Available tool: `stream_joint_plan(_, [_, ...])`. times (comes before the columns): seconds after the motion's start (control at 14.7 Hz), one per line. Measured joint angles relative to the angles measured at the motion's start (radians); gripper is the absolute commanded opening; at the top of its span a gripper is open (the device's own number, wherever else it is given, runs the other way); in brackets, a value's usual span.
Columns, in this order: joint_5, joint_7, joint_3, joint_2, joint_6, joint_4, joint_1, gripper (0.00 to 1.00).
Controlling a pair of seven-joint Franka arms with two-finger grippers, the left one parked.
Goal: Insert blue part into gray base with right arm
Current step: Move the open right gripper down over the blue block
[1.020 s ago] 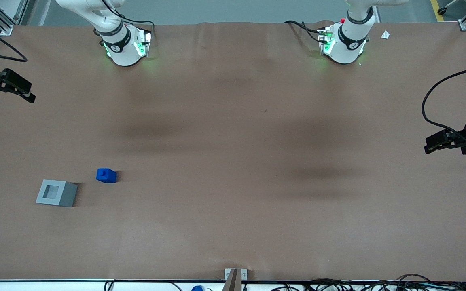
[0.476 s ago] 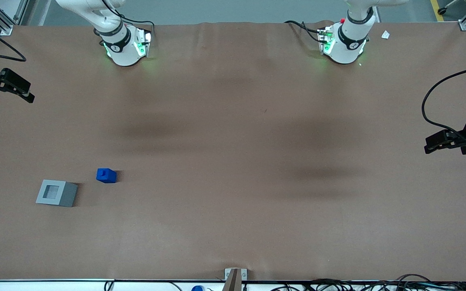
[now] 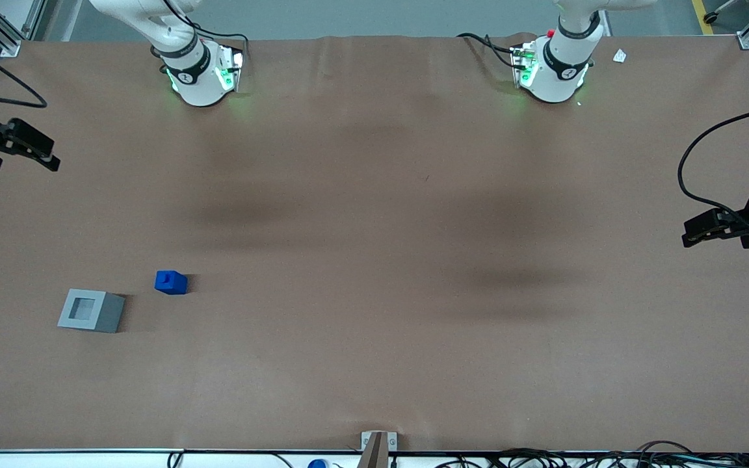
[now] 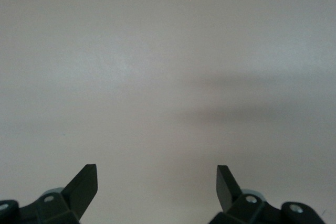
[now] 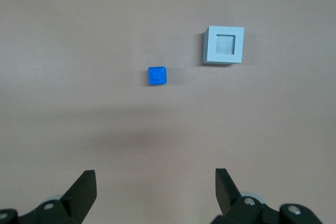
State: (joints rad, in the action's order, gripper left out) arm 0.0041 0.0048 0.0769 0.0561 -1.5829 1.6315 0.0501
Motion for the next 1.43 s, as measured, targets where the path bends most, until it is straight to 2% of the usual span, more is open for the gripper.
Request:
stream_joint_plan(0.54, [0.001,0.0,-0.004,-0.208,-0.174,0.03,0.011,1.0])
stream_joint_plan(1.02, [0.001,0.0,-0.005,-0.284,-0.456,0.195,0.013,1.0])
stream_joint_plan(1.43, [0.001,0.0,-0.006,-0.379,-0.604,0.231,0.024,1.0])
